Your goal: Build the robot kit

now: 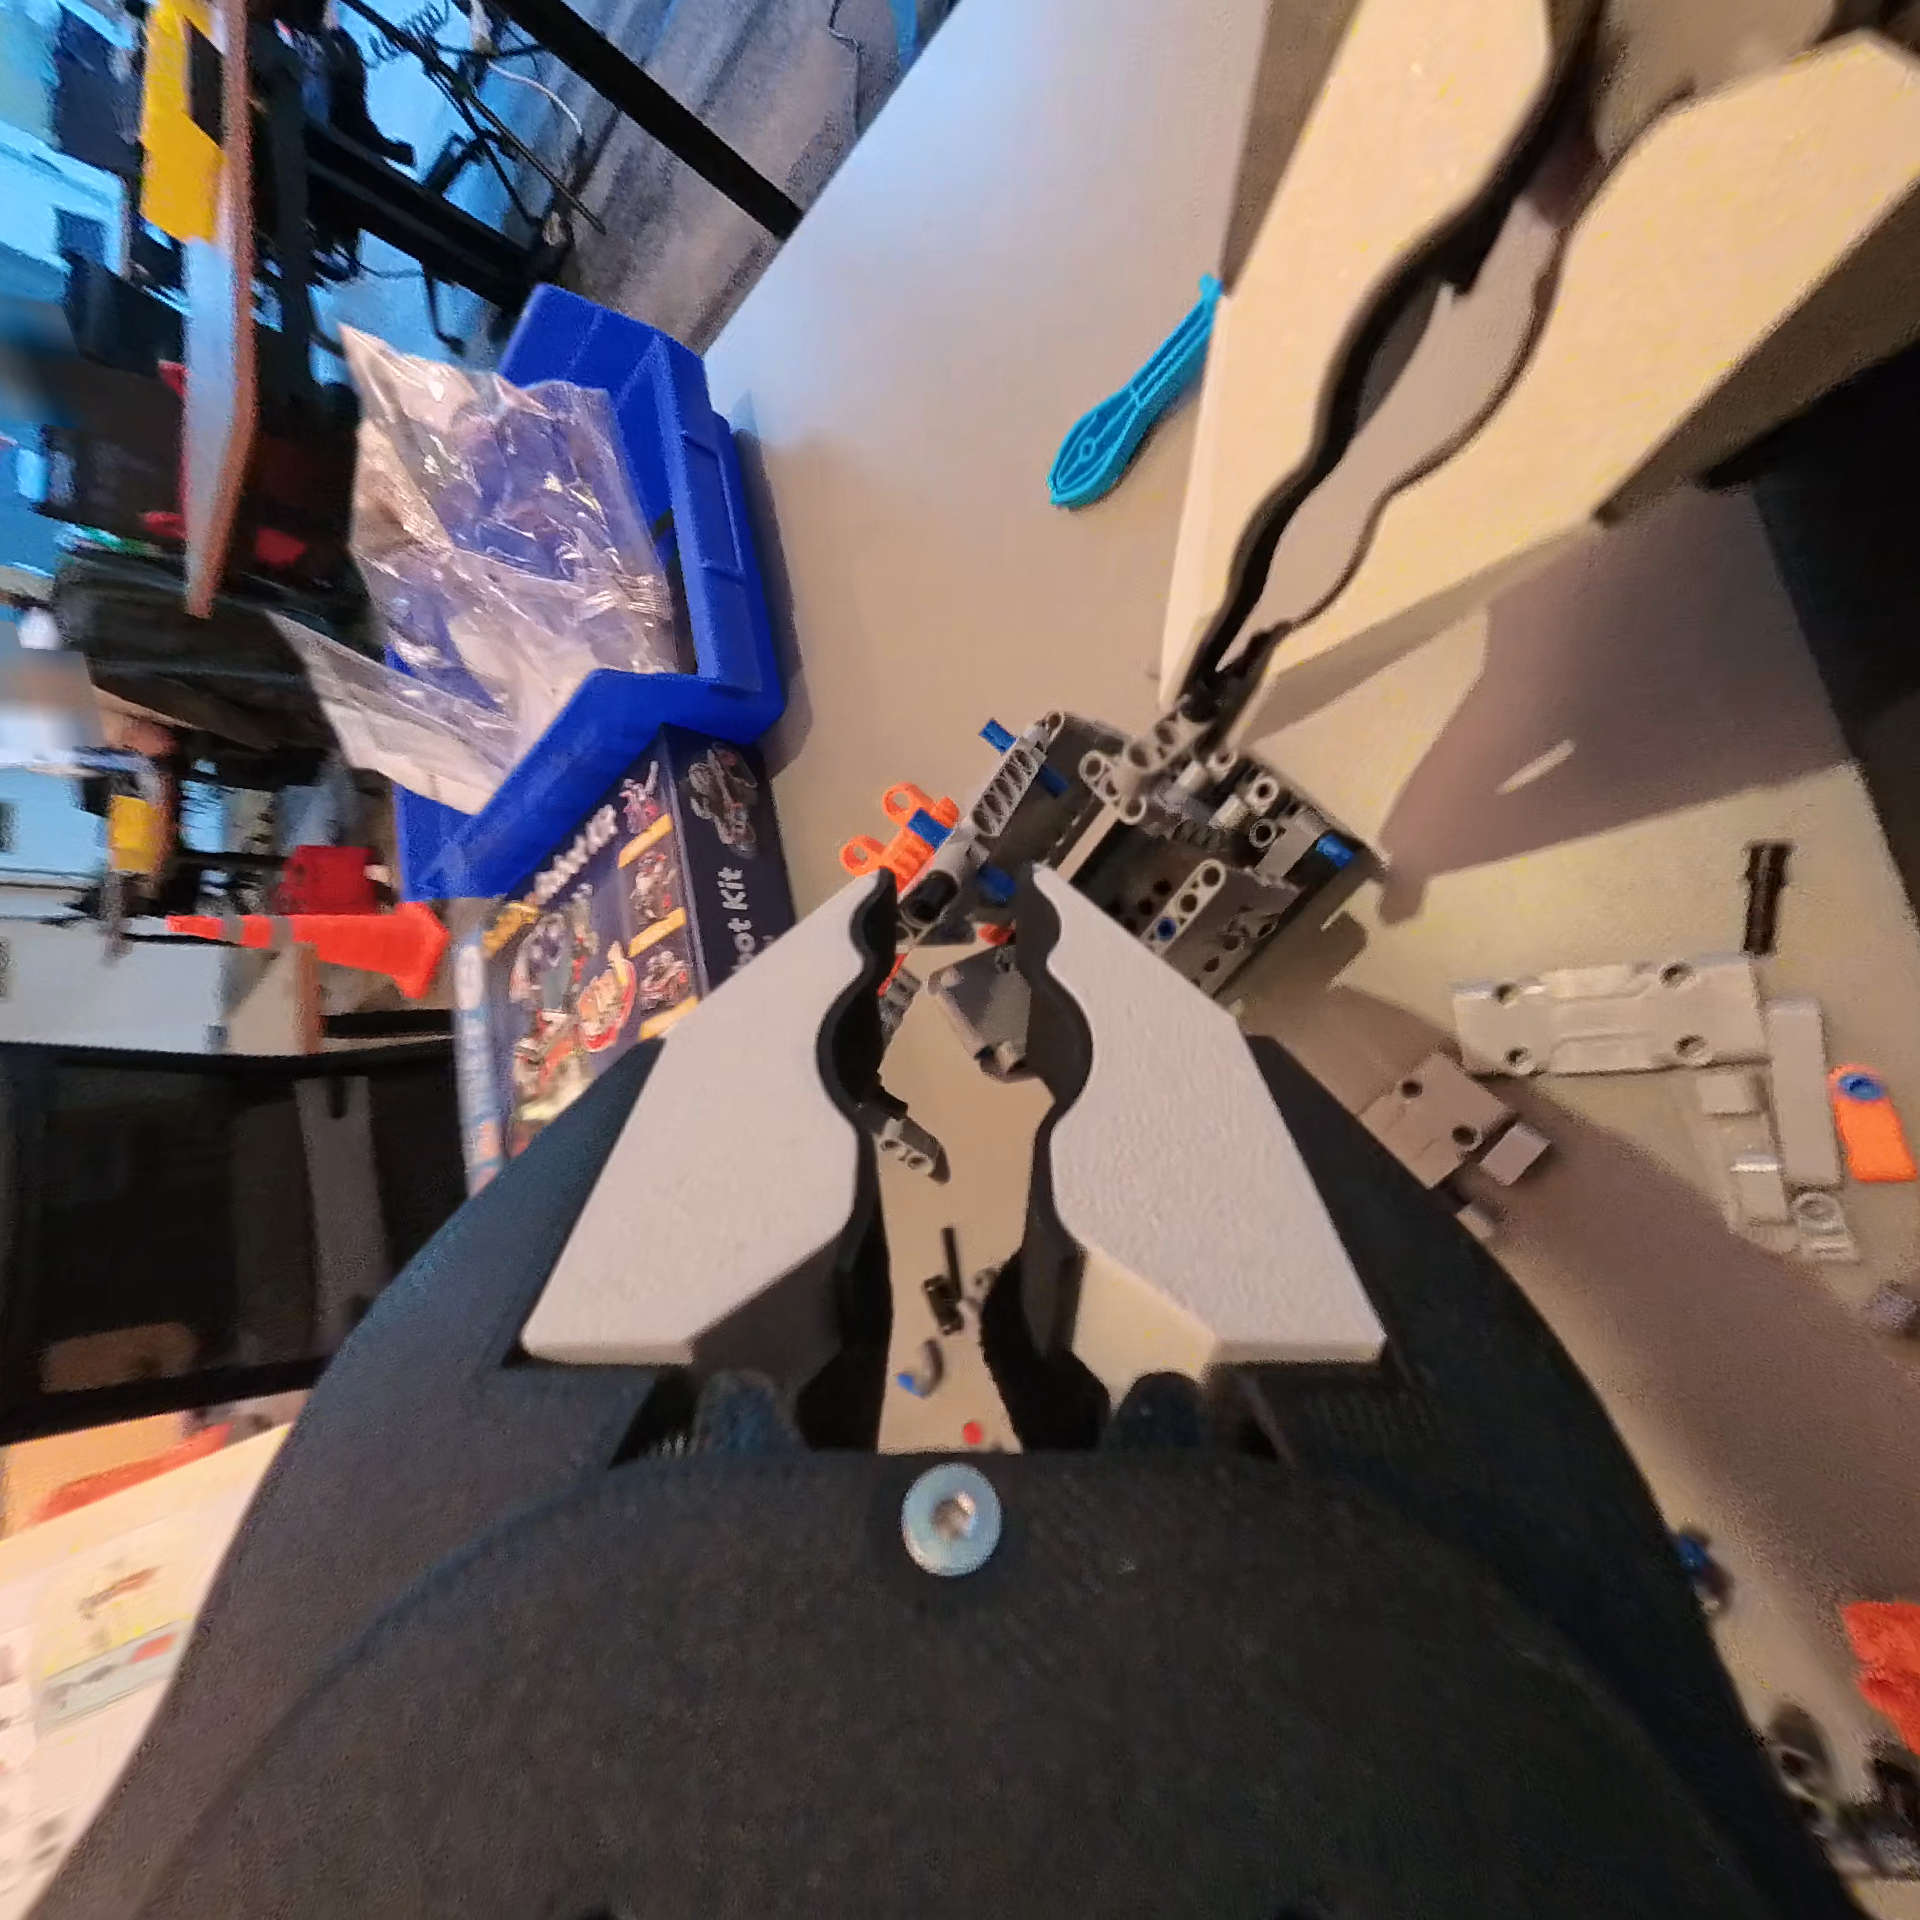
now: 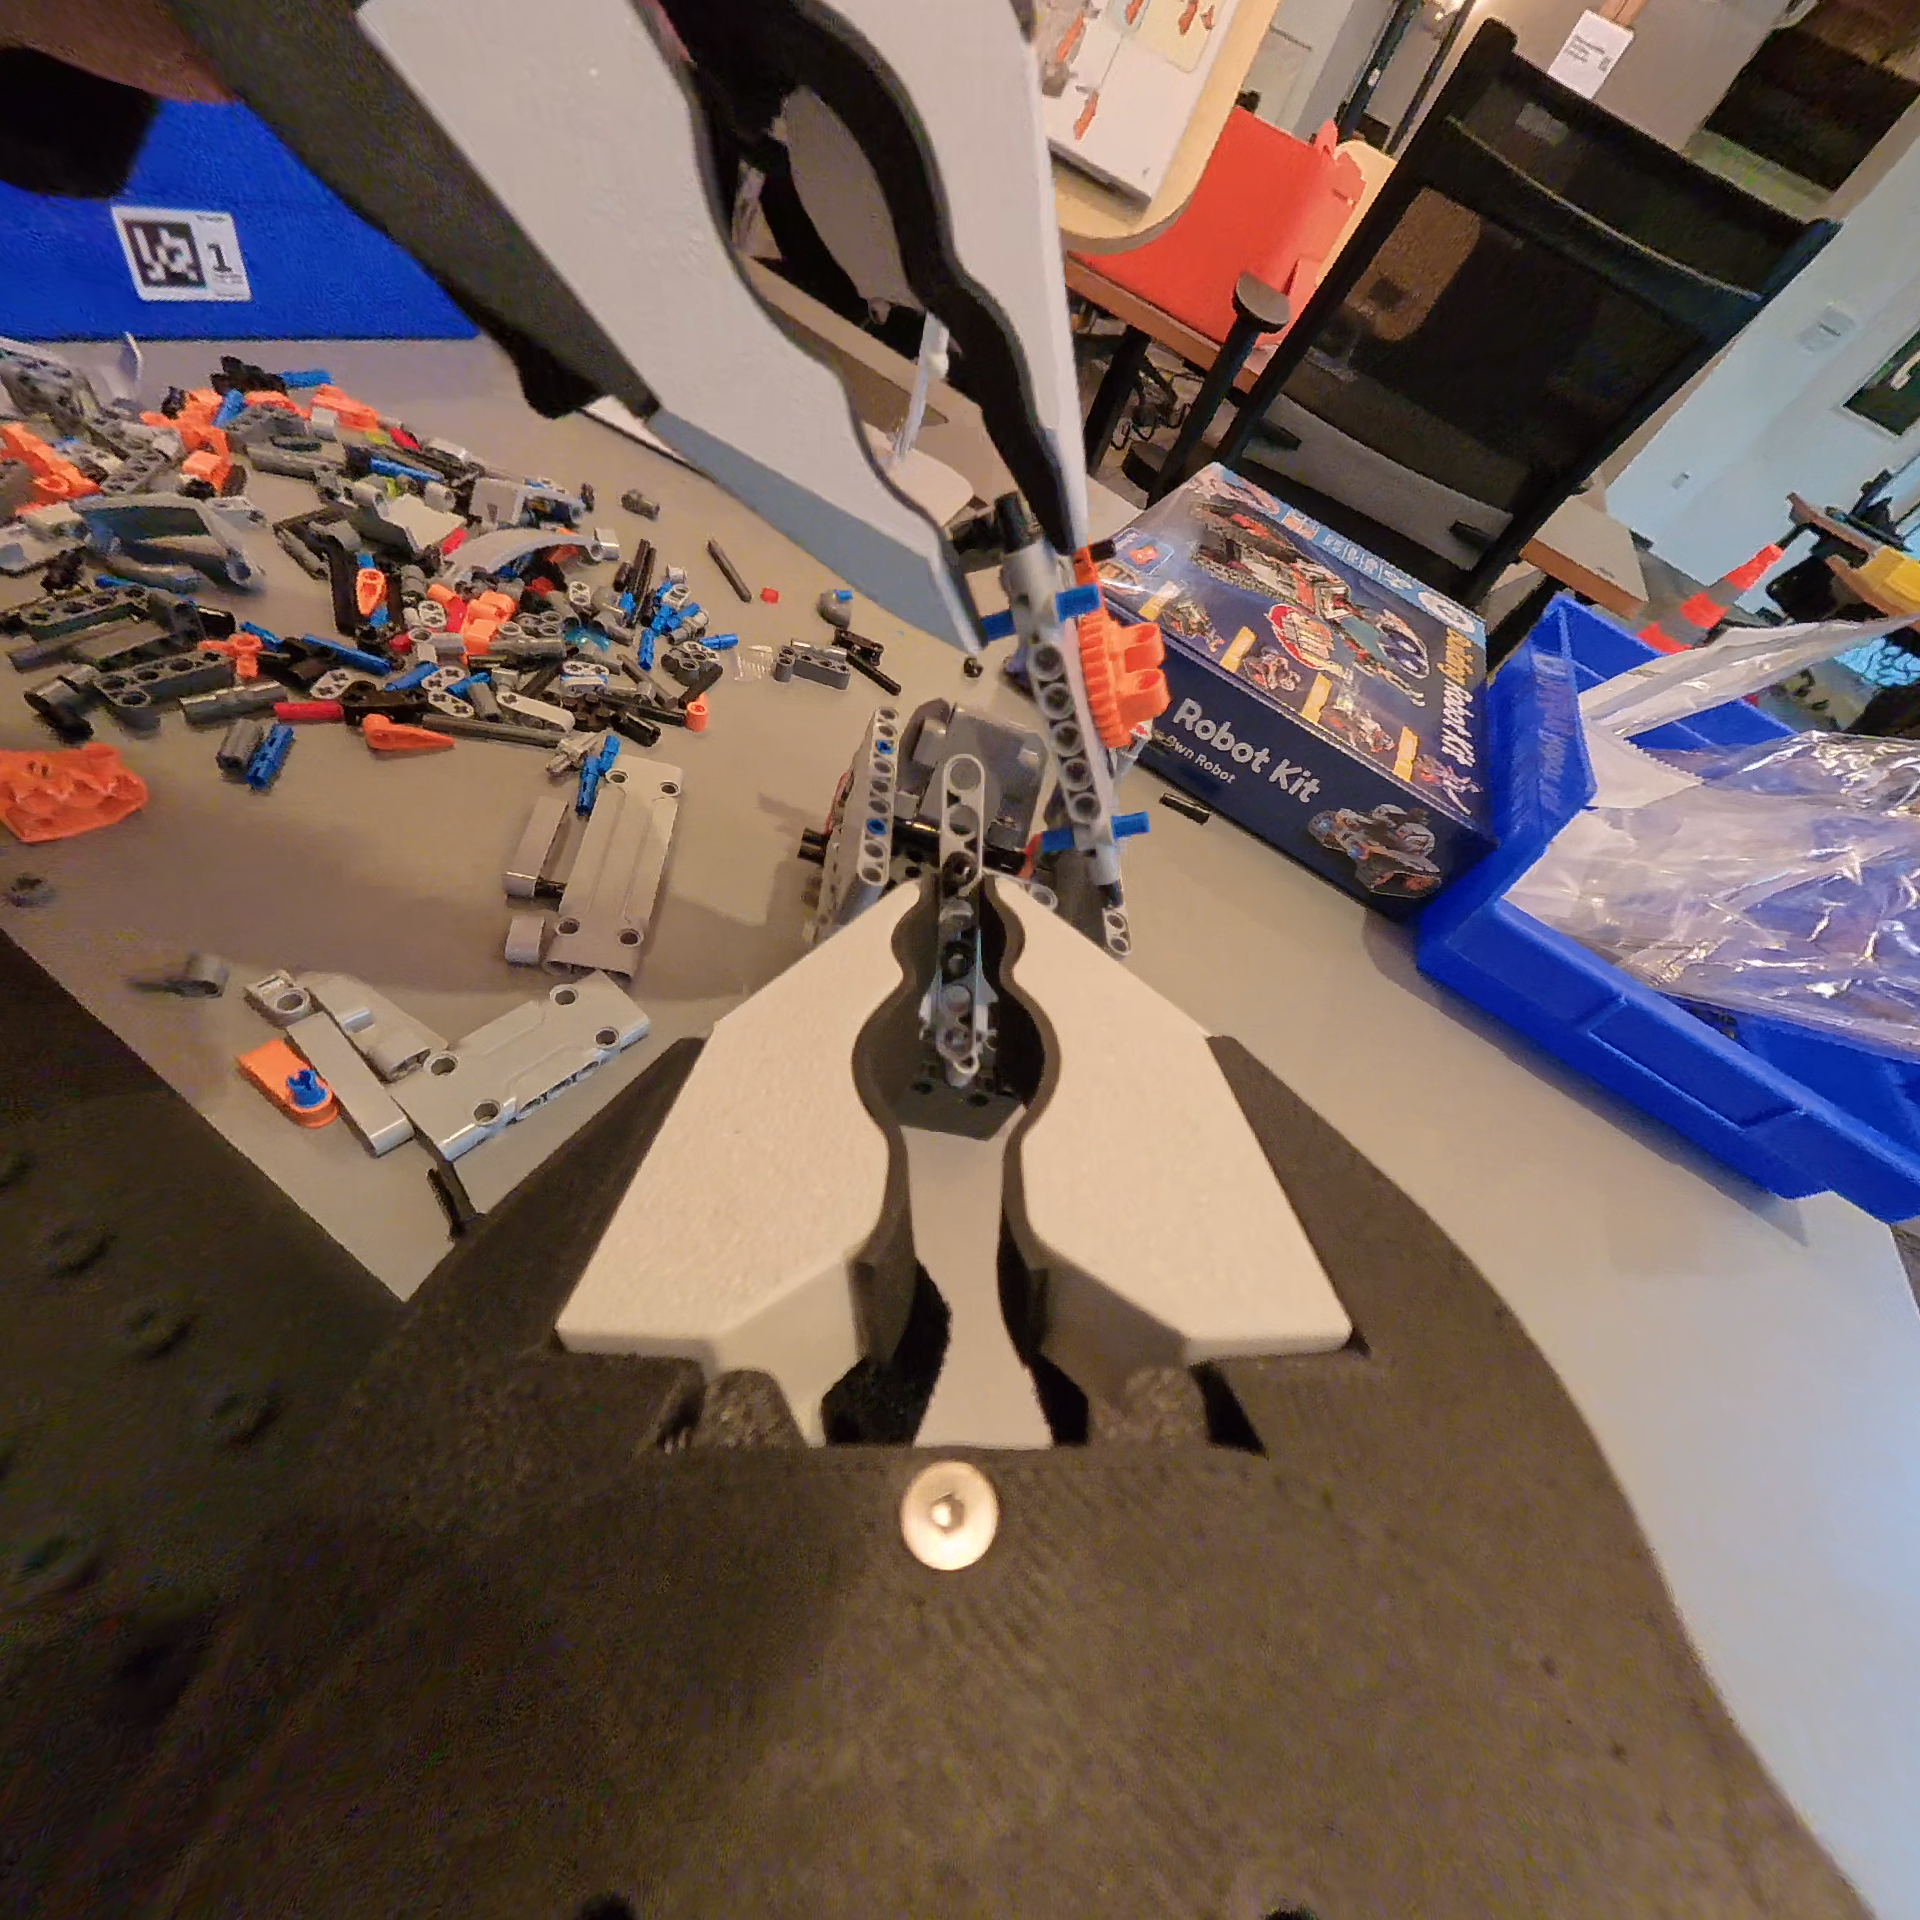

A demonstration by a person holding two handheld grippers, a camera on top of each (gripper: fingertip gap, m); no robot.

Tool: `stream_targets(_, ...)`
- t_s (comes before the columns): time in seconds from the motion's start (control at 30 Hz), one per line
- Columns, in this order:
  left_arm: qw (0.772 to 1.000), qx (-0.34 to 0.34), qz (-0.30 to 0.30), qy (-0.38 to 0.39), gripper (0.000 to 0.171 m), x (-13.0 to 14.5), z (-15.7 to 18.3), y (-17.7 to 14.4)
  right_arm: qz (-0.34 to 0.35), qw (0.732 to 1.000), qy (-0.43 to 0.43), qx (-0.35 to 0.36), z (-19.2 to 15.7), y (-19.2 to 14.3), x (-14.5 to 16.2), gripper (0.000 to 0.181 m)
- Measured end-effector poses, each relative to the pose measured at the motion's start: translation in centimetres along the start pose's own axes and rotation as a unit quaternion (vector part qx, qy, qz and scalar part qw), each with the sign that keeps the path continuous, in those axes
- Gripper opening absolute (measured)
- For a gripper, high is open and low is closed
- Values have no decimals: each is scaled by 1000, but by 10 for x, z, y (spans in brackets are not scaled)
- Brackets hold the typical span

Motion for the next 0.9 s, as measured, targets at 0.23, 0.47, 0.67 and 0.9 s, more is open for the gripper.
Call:
stream_targets(0.23, 988, 95, -14, -117, 10, -9, -12, 6, 5, 1000, 20, -5, 7, -2, 1, 4)
stream_targets(0.47, 983, 111, -40, -140, 8, -20, -27, 16, 13, 999, 39, -6, 12, -4, 0, 4)
stream_targets(0.67, 962, 135, -6, -236, 8, -20, -41, 16, 18, 999, 46, -8, 16, -5, -1, 4)
stream_targets(0.9, 930, 194, -10, -311, 8, -24, -54, 23, 26, 998, 56, -6, 32, -5, -5, 5)
Point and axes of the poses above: each gripper's, where its closed fingertips meet, y out along the fingers, x out of its underside, z = x × y across the jaws, the point moved 2 cm from there along -y, back along the fingers, and after that the axes turned 11 degrees about x, right-handed, at the moved point
